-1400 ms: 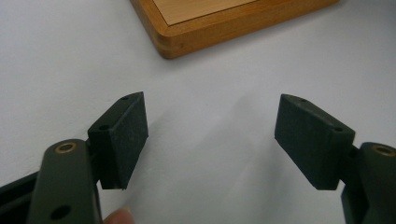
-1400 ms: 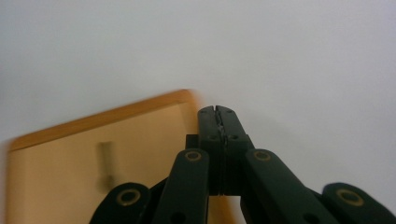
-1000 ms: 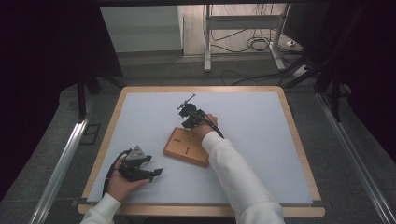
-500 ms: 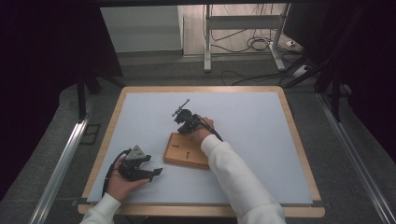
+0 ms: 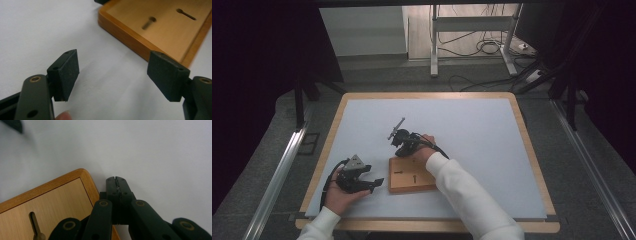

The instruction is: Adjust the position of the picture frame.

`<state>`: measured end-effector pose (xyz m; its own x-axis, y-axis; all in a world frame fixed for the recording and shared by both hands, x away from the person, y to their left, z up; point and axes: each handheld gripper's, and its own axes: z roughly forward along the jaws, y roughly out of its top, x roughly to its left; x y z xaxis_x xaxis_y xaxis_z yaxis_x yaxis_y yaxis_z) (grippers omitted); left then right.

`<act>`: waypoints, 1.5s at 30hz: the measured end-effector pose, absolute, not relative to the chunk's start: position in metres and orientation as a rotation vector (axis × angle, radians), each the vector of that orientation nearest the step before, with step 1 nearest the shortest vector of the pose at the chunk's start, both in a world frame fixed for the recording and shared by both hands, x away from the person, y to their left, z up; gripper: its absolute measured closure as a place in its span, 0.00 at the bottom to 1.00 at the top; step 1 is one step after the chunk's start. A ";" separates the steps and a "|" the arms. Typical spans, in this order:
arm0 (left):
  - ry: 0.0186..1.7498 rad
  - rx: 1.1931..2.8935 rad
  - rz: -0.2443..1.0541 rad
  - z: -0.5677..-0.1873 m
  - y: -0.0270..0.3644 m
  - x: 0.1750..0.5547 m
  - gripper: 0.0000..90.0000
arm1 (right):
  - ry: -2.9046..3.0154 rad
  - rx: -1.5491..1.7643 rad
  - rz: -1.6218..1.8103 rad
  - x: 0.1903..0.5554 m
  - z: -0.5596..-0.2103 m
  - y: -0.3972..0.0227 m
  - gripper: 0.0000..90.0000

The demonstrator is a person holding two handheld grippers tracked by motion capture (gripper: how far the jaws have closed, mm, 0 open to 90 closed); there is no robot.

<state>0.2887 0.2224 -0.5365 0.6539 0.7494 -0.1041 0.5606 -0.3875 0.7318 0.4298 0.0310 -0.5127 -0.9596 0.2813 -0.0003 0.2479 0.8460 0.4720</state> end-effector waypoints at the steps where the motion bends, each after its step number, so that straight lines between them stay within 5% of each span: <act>1: 1.013 2.098 0.312 -0.537 0.222 0.289 0.28 | 2.951 0.424 0.740 0.430 -0.513 0.031 1.00; 22: 1.010 2.112 0.309 -0.537 0.222 0.289 0.28 | 2.792 0.614 0.955 0.427 -0.477 -0.021 1.00; 35: 1.011 2.112 0.311 -0.538 0.220 0.288 0.28 | 2.652 0.767 1.190 0.360 -0.475 -0.128 1.00; 45: 1.014 2.117 0.316 -0.538 0.219 0.289 0.28 | 2.709 0.779 1.205 0.316 -0.507 -0.159 1.00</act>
<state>0.2887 0.2195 -0.5381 0.6549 0.7498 -0.0942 0.5633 -0.4014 0.7222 0.3162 -0.1589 -0.5073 -0.8682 0.4782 0.1325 0.4185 0.5624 0.7132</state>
